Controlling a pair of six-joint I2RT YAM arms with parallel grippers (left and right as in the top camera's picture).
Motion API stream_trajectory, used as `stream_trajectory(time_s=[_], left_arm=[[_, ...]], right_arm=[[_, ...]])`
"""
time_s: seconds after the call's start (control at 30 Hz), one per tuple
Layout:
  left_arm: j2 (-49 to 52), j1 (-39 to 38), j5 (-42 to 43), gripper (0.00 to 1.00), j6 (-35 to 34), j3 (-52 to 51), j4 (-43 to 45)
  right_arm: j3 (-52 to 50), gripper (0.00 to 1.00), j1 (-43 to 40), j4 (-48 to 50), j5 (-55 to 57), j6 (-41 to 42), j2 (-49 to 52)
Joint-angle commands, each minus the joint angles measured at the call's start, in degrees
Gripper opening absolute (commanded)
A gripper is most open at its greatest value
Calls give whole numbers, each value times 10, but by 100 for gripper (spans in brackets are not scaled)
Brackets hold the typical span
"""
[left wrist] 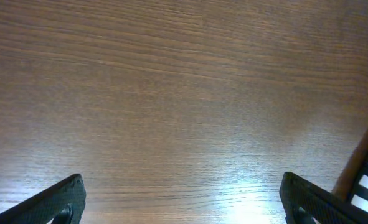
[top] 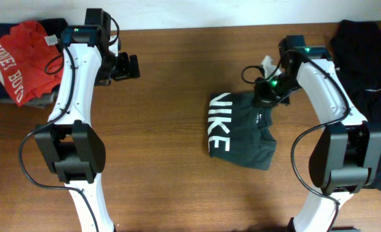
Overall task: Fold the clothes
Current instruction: 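Lift the right gripper off the bundle and bring the left gripper inward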
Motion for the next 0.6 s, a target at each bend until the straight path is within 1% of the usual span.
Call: stream_trajectory(time_s=[0.0, 0.07, 0.13, 0.2, 0.27, 0.3, 0.43, 0.47, 0.5, 0.57], left_arm=[[-12, -1, 43, 99, -3, -32, 15], [-12, -1, 67, 99, -3, -49, 25], [-12, -1, 109, 98, 16, -69, 40], [-12, -3, 173, 98, 54, -91, 60], [-12, -7, 244, 98, 77, -116, 80], [-12, -9, 269, 98, 82, -129, 90], [-12, -22, 339, 99, 87, -176, 125], [-12, -27, 354, 99, 88, -192, 139], [-12, -33, 371, 99, 87, -206, 152], [-12, -45, 406, 99, 87, -236, 183]], right_arm=[[-18, 4, 21, 17, -73, -51, 4], [-35, 4, 21, 33, -50, -30, 4], [-49, 4, 14, 52, -16, 20, 4], [-55, 4, 4, 68, 12, 60, 4], [-55, 5, -7, 76, 14, 63, 4], [-55, 12, -11, 78, 14, 63, 4], [-55, 73, -27, 77, 14, 59, 4], [-55, 79, -31, 78, 14, 59, 4], [-55, 82, -34, 78, 14, 59, 4], [-55, 82, -40, 78, 14, 59, 4]])
